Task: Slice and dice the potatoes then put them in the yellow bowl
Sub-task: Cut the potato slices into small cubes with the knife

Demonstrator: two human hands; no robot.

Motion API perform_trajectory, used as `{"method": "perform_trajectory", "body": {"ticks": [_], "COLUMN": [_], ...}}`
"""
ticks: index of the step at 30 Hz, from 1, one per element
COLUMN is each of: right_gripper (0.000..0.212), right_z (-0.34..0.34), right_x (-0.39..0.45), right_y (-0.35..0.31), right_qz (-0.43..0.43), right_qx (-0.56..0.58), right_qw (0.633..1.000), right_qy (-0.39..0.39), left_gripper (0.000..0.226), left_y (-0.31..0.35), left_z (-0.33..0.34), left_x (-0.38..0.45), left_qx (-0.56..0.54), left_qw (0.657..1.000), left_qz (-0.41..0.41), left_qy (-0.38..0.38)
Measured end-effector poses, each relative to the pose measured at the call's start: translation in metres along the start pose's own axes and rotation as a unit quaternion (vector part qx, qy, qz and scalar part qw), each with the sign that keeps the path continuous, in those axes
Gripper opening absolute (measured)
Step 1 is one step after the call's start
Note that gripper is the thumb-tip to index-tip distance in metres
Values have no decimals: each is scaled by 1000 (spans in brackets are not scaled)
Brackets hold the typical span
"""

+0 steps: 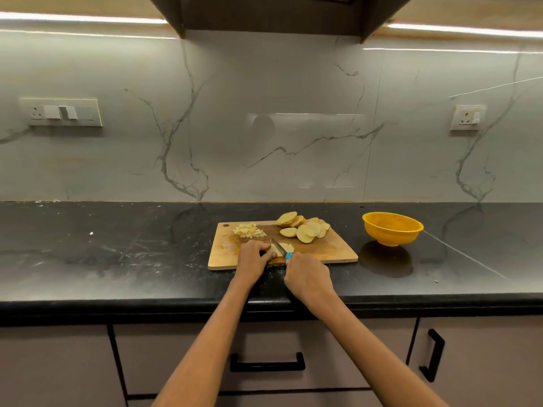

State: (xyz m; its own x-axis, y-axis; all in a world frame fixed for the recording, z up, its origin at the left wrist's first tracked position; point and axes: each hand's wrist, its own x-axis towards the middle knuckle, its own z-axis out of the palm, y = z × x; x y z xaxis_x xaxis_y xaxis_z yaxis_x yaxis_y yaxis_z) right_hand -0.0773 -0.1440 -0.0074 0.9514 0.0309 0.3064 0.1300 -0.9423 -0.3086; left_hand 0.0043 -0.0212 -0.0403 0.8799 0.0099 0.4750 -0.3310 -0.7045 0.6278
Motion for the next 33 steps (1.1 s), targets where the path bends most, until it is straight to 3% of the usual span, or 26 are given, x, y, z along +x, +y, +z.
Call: {"method": "perform_trajectory", "body": {"ticks": [6, 11, 16, 20, 21, 24, 28, 33], "right_gripper": [23, 25, 27, 53, 57, 38, 29, 25], "right_z": [-4, -10, -7, -2, -2, -8, -8, -2], "right_x": [1, 13, -9, -37, -39, -37, -23, -2], "right_y": [-4, -19, -12, 6, 11, 22, 21, 6], "right_qz": [-24, -52, -83, -97, -91, -65, -41, -38], "right_qx": [-52, -78, -124, -172, -168, -89, 12, 13], "right_qw": [998, 994, 988, 980, 981, 994, 999, 999], "right_qy": [-21, -49, -41, -29, -25, 6, 17, -4], "left_gripper": [34, 18, 23, 35, 36, 35, 30, 32], "left_y": [-2, -2, 1, 2, 3, 1, -1, -2], "left_z": [-1, -7, -7, -6, -6, -6, -7, -7], "left_x": [2, 6, 0, -2, -2, -4, -3, -3], "left_qx": [7, 11, -1, 9, 9, -7, -39, -37], "left_qw": [1000, 999, 1000, 1000, 1000, 1000, 998, 999], "left_qz": [4, 21, 30, 8, 3, -6, -30, -25], "left_qy": [-6, -40, -7, -4, -4, 3, 36, 29]}}
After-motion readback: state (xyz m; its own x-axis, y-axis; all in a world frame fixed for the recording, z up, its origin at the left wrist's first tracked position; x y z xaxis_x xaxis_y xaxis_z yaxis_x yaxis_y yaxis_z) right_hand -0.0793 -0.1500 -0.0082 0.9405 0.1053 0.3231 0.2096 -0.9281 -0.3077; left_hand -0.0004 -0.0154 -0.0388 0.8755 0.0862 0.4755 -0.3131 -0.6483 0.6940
